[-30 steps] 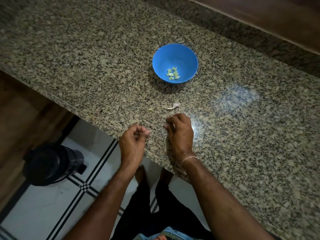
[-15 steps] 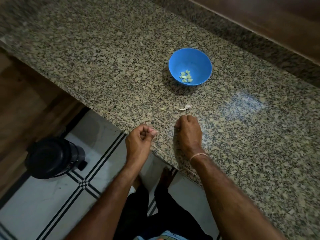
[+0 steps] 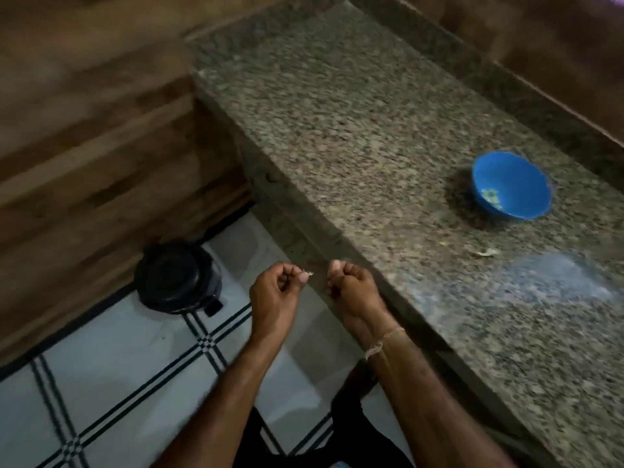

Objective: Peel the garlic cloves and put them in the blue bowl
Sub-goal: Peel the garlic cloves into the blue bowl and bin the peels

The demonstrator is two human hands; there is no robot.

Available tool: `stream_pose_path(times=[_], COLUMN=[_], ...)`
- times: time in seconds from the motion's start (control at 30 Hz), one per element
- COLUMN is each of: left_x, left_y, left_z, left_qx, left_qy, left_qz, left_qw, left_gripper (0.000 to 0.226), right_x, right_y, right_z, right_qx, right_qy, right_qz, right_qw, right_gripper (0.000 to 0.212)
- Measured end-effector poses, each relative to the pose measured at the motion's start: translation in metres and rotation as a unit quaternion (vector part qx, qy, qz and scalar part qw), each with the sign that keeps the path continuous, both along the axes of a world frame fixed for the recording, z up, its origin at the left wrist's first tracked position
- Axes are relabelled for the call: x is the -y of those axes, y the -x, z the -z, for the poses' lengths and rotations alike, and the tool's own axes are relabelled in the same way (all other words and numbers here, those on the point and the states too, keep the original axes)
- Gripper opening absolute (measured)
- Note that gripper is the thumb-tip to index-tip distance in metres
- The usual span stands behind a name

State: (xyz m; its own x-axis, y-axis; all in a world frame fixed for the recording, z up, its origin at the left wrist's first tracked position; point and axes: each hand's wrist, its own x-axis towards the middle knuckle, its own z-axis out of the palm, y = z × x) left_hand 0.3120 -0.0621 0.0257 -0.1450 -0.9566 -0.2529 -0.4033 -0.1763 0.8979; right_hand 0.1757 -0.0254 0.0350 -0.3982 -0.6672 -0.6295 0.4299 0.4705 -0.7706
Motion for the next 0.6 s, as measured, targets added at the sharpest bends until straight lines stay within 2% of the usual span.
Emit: stream_pose_path(times=[0.17, 0.3, 0.6], left_x=[0.034, 0.052, 0.107], left_y=[-0.128, -0.212, -0.320], left_z=[0.000, 0.003, 0.021], left_qx=[0.000, -0.005, 0.018], left_qy=[0.021, 0.004, -0.012], left_qz=[-0.063, -0.126, -0.237], left_qw=[0.998, 0.992, 0.971], left_gripper=[0.019, 0.014, 0.008], right_x=[0.048, 0.082, 0.172], right_y=[-0.121, -0.204, -0.292], right_z=[-0.009, -0.008, 0.038], right_qx=[0.065, 0.095, 0.121], right_qy=[0.011, -0.001, -0.059], right_qz=[-0.030, -0.067, -0.124], right_qw=[0.997, 0.993, 0.983], right_gripper=[0.033, 0.035, 0.034])
